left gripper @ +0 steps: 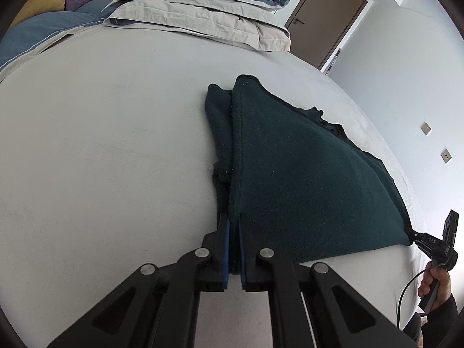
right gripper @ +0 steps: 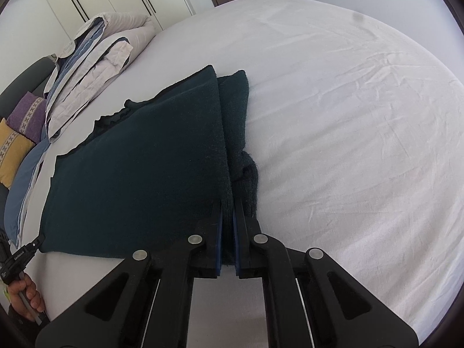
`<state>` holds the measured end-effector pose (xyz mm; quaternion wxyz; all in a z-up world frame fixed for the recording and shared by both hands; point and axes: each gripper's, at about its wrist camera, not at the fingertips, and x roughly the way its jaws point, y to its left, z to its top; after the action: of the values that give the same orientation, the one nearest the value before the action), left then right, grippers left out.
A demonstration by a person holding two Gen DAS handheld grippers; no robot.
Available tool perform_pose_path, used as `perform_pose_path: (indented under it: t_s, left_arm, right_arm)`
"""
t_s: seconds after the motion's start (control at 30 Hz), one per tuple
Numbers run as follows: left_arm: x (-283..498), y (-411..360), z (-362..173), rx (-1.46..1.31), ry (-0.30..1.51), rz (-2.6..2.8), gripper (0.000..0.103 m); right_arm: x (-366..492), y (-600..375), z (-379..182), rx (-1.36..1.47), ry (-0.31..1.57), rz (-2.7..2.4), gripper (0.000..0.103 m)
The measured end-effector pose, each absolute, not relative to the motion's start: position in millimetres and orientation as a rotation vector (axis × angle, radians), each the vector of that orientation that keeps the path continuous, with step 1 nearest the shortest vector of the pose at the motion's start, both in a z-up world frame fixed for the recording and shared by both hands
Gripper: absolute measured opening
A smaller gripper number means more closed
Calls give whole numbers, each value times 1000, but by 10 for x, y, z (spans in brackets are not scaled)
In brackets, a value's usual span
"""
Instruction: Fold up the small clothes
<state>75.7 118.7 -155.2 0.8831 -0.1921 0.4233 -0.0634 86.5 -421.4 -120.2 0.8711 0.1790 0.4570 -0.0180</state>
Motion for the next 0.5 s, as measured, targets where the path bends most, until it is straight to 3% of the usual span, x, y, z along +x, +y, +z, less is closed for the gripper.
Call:
perform_pose_path:
  t_s: [0.4,0.47,0.5]
  left_arm:
    - [748,1198,-1566,-434,882,-140,11]
    - [727,1243,-1532,-451,886,-111,30]
    - [710,1264,-1498,-458,881,-94,32]
  right_arm:
    - [911,-4292,-1273,463,958,-23,6]
    - [874,-4298,-1257,465,958,-15,6]
    - [861,-4309,-1243,471,964,-13,6]
